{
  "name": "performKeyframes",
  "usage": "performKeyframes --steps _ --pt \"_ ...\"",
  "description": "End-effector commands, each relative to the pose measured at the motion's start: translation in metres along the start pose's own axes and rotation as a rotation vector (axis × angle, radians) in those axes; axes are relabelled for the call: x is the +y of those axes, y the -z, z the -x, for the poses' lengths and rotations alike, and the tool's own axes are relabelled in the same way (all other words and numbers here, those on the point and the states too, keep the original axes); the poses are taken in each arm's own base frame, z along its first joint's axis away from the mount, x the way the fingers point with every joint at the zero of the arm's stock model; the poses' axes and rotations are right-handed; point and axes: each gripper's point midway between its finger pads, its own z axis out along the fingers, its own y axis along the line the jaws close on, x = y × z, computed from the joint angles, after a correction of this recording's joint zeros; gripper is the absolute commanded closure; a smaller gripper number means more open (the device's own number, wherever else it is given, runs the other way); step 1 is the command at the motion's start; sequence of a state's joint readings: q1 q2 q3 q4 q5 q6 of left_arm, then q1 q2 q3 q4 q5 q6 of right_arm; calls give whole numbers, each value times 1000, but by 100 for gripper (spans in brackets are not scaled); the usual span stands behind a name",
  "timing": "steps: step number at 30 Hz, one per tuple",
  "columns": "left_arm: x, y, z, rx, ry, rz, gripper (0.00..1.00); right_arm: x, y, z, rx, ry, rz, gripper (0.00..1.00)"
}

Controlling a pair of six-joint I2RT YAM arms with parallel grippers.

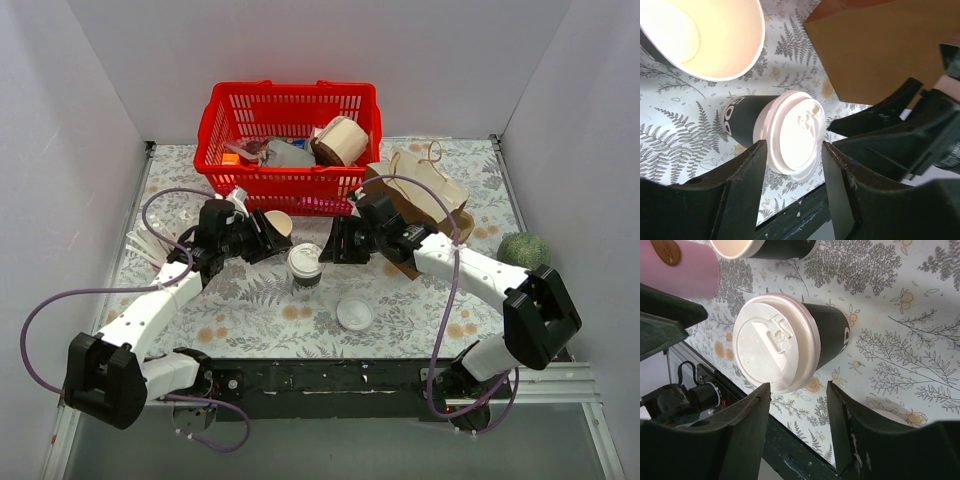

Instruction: Pack the takeout coffee

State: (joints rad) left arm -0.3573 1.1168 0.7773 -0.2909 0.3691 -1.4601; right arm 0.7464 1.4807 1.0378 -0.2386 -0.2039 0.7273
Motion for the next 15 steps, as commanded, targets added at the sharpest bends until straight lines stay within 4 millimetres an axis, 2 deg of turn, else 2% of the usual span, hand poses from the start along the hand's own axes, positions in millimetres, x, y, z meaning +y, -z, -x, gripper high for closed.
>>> performKeyframes --steps 1,5,15 --pt "10 -1 -2 31 -12 85 54 14 17 30 -100 45 24 43" --pt "13 -7 -7 61 -2 112 55 21 15 41 -111 94 44 44" --pt "2 -12 -17 89 28 84 57 26 1 42 -66 120 75 45"
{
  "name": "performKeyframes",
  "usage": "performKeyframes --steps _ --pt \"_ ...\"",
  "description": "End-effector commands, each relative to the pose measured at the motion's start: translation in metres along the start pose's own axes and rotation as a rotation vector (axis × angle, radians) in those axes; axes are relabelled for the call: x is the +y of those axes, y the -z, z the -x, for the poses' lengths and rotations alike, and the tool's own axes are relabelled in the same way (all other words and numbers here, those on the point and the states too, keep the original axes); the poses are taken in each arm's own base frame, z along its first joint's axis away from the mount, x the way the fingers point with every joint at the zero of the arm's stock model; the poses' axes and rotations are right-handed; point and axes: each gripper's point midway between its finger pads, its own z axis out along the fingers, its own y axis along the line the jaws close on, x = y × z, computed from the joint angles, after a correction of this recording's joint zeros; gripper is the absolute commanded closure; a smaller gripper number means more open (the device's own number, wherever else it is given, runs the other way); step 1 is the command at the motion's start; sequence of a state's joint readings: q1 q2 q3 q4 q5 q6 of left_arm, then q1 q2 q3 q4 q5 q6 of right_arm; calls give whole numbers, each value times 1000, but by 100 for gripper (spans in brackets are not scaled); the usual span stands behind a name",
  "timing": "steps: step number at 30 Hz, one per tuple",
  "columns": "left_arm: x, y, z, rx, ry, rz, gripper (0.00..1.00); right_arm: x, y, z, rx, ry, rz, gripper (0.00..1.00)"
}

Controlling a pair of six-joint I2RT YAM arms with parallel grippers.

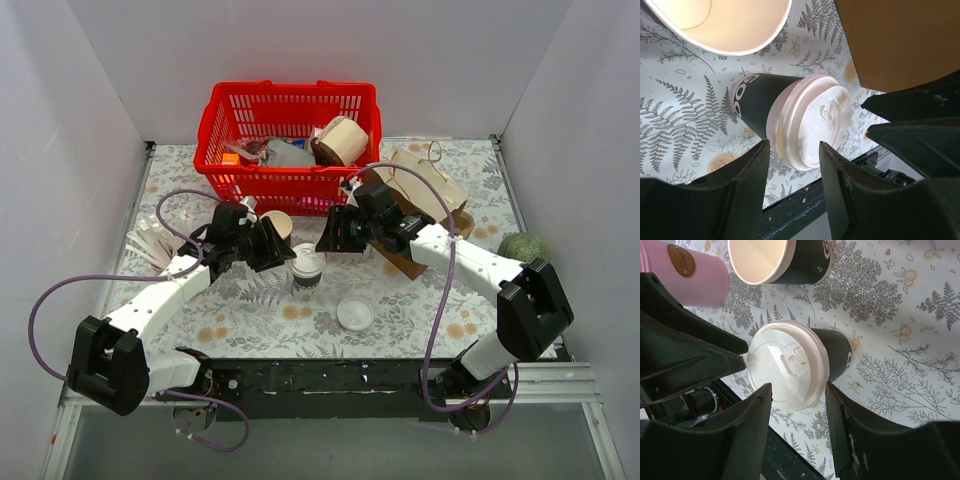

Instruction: Pack the takeout coffee

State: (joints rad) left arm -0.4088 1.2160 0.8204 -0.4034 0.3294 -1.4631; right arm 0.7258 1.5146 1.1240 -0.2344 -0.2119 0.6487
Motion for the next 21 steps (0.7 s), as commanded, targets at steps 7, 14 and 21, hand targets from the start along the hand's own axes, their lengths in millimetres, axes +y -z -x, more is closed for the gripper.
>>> performKeyframes --steps 7,14,21 --pt "-21 -4 2 2 12 -67 57 16 -4 7 16 45 76 46" --pt "-26 -7 -1 16 13 -90 58 21 -7 1 47 50 124 46" --pt "-34 -4 -3 16 5 -116 59 25 -3 4 32 63 136 46"
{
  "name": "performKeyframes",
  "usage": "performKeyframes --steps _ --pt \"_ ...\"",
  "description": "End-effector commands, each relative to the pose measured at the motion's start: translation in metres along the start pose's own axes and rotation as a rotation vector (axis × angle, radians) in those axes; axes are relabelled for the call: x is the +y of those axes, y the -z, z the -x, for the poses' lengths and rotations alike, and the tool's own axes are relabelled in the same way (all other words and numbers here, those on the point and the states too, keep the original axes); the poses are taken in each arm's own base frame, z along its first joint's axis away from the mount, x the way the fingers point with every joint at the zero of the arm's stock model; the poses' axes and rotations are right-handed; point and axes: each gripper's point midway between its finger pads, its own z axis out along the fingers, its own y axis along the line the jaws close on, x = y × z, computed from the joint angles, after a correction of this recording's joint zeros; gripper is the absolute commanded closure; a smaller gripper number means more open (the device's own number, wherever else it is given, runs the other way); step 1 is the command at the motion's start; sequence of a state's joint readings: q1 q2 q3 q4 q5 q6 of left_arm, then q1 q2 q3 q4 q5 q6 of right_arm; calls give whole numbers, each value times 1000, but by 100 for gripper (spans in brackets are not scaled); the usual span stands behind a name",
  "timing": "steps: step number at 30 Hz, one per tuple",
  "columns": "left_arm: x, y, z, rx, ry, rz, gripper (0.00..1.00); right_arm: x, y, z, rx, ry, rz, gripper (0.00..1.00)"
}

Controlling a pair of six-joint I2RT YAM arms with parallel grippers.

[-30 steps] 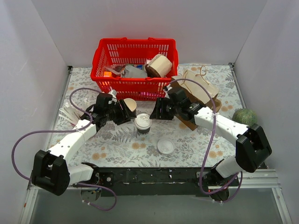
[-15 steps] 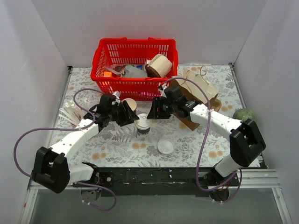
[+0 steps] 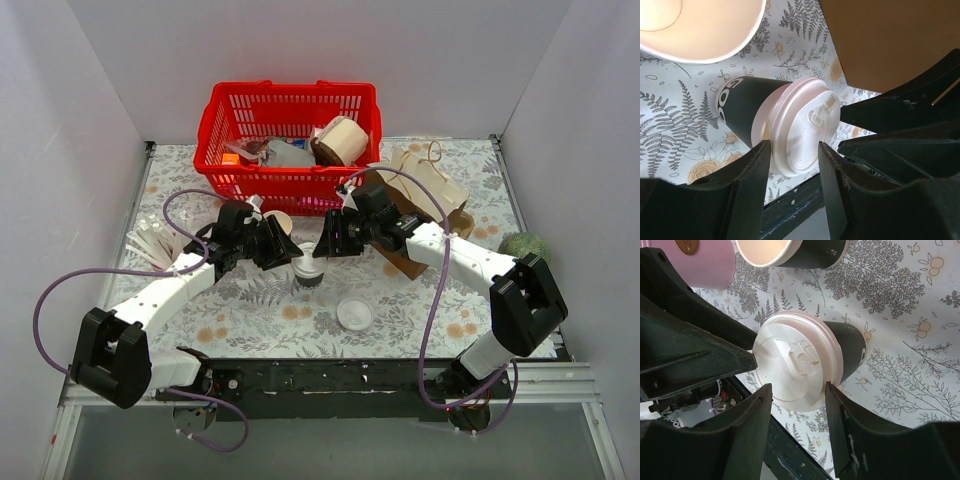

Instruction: Pack the takeout coffee

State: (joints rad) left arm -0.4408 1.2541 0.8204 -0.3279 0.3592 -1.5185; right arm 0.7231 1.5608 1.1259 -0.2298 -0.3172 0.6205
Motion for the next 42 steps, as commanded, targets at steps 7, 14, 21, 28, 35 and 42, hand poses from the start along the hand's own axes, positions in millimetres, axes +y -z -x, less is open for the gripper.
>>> performKeyframes --steps 7,14,21,28,35,42 --pt "-26 11 4 -18 -26 -80 58 29 13 25 -78 68 92 46" --pt "-30 15 6 -28 -32 -87 58 33 17 27 -87 73 96 46" --pt "-33 16 8 -37 -33 -90 58 37 22 30 -88 72 97 45" --pt "-35 17 7 -32 -36 -95 58 38 27 31 -91 66 84 45" --pt "-37 21 10 -49 -39 -89 58 39 25 32 -82 65 81 45" --pt "-23 18 10 -49 -30 -17 59 38 15 26 -55 53 80 44"
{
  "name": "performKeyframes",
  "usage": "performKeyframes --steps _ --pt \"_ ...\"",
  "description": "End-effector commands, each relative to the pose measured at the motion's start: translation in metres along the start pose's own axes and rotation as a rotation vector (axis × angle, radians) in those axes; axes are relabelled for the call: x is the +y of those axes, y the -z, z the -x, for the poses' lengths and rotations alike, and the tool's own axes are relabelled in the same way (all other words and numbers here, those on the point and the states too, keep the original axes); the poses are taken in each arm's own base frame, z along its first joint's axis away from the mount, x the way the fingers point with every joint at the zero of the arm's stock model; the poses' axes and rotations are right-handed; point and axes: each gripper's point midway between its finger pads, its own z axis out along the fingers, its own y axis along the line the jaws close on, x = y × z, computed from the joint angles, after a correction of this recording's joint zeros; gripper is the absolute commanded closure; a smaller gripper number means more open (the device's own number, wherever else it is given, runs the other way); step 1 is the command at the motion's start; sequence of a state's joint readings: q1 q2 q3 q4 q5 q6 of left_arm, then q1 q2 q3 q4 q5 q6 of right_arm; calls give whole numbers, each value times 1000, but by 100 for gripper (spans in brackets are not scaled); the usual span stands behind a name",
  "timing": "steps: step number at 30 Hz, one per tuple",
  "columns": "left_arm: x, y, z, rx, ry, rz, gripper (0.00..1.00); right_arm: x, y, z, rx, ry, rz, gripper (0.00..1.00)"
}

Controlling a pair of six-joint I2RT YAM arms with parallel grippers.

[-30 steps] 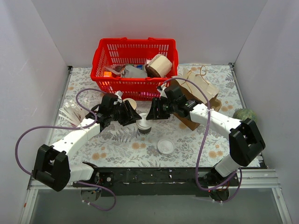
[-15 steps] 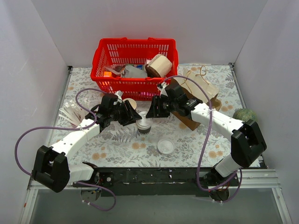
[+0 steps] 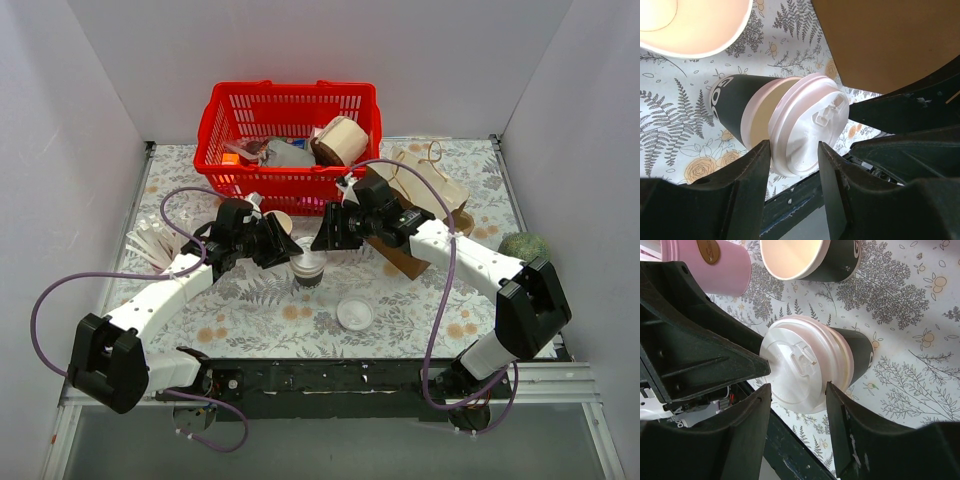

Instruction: Pack the takeout coffee

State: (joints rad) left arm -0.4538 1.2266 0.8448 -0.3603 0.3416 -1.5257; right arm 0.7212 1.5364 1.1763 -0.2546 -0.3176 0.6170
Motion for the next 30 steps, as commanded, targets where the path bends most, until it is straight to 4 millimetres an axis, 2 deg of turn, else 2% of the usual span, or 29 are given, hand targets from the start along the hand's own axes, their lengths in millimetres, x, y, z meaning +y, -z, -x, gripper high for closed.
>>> performKeyframes --steps 1,11,19,30 --pt "-13 10 9 -38 -23 -7 59 21 0 10 -12 31 55 44" --pt "5 4 9 -43 -9 70 59 11 -11 4 20 10 28 44" --pt "11 -2 7 -25 -11 90 58 8 -13 2 28 8 17 44" --pt "13 -4 8 -30 -23 101 53 6 -9 10 -10 25 -9 43"
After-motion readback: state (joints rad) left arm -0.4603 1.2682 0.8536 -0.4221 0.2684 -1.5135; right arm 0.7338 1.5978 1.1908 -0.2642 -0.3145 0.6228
